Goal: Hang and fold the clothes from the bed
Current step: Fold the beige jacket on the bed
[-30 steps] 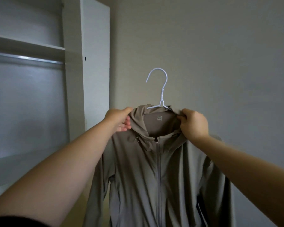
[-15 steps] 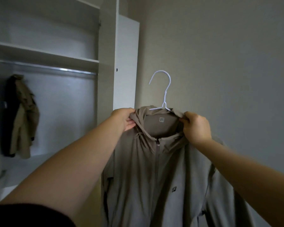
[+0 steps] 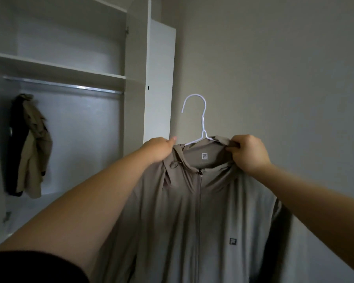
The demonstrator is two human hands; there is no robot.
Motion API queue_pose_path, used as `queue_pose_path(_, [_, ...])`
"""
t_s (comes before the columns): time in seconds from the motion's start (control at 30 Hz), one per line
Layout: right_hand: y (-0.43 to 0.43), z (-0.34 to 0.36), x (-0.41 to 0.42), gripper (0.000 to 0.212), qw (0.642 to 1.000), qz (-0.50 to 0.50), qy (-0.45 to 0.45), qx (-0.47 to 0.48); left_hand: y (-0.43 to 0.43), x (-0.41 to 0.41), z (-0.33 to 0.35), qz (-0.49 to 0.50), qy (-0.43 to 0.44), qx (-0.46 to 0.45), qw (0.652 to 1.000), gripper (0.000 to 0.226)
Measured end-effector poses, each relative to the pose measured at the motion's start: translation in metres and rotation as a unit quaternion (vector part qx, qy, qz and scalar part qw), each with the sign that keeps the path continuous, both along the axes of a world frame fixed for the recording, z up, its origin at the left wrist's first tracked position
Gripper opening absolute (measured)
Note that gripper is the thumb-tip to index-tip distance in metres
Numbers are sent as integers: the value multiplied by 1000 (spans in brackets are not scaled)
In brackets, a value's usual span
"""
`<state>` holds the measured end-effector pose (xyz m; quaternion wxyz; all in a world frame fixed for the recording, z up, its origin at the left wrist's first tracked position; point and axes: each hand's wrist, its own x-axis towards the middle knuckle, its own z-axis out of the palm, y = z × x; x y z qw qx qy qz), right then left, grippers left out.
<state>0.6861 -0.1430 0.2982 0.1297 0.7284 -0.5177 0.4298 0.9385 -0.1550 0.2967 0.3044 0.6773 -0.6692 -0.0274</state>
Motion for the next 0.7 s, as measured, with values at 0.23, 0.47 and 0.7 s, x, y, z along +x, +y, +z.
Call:
queue_pose_path(0.23, [17, 26, -37, 53, 844, 198, -263, 424, 7, -15, -16, -35, 142, -161, 976, 56])
queue_pose_path(0.47, [30, 0, -32, 30, 836, 197, -112, 500, 23, -63, -21, -134, 128, -192, 964, 53])
queue_pose_path(0.7, [24, 14, -42, 26, 988, -10, 12, 157, 24, -68, -40, -169, 137, -186, 958, 50])
